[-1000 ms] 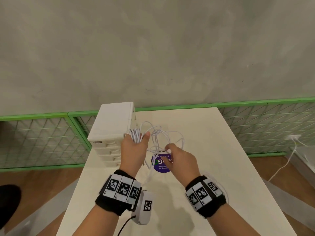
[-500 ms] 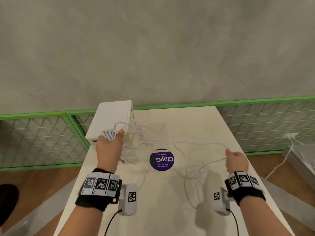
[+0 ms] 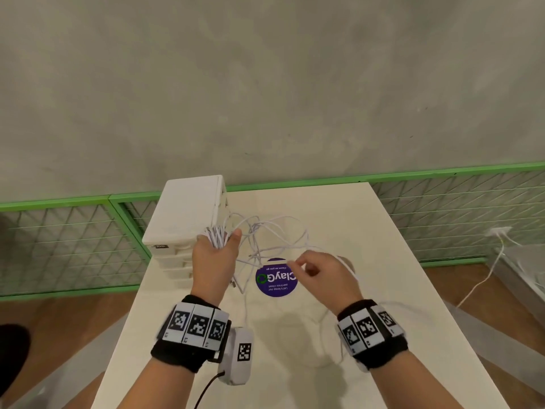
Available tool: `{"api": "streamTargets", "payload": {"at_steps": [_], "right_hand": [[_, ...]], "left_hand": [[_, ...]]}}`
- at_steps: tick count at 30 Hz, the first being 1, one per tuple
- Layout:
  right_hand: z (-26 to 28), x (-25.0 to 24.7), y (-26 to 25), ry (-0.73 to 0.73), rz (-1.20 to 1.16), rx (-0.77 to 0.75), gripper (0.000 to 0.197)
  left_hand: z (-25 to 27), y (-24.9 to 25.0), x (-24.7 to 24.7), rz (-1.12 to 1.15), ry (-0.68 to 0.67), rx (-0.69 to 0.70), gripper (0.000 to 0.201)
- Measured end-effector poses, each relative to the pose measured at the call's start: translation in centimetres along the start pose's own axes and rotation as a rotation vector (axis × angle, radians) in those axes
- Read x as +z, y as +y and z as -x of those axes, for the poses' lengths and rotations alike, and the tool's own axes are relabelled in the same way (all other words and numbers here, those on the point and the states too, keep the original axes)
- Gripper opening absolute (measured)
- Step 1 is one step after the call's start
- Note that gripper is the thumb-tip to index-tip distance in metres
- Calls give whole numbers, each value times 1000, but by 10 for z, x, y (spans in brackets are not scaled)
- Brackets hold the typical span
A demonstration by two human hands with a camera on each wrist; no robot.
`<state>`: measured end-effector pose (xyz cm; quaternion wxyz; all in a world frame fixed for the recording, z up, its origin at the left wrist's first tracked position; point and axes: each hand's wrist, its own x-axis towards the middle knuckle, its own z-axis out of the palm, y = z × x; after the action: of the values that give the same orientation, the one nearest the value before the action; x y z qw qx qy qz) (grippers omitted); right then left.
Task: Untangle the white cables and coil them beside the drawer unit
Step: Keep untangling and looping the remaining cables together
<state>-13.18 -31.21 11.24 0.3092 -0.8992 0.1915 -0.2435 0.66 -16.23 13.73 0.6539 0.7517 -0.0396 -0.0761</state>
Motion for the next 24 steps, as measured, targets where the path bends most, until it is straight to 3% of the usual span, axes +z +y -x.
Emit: {"api": "streamTargets", "payload": {"at_steps": [2, 5, 9, 16, 21, 24], "right_hand": [[0, 9, -8, -119, -105, 52, 18], [-7, 22, -5, -128, -274, 190, 38], [-13, 30, 12, -188, -172, 312, 27], [-16, -2, 52, -18, -728, 572, 27], [-6, -2, 69, 81, -806, 631, 32], [0, 2, 86, 173, -845, 789, 40]], "left_hand": [[3, 1, 1, -4, 6, 9, 35], [7, 2, 0, -17, -8, 41, 32], [10, 3, -2, -24, -16, 38, 33], [3, 7, -19, -79, 83, 67, 30], [2, 1, -13, -135, 78, 56, 43], [-3, 5, -16, -115, 130, 53, 45]]}}
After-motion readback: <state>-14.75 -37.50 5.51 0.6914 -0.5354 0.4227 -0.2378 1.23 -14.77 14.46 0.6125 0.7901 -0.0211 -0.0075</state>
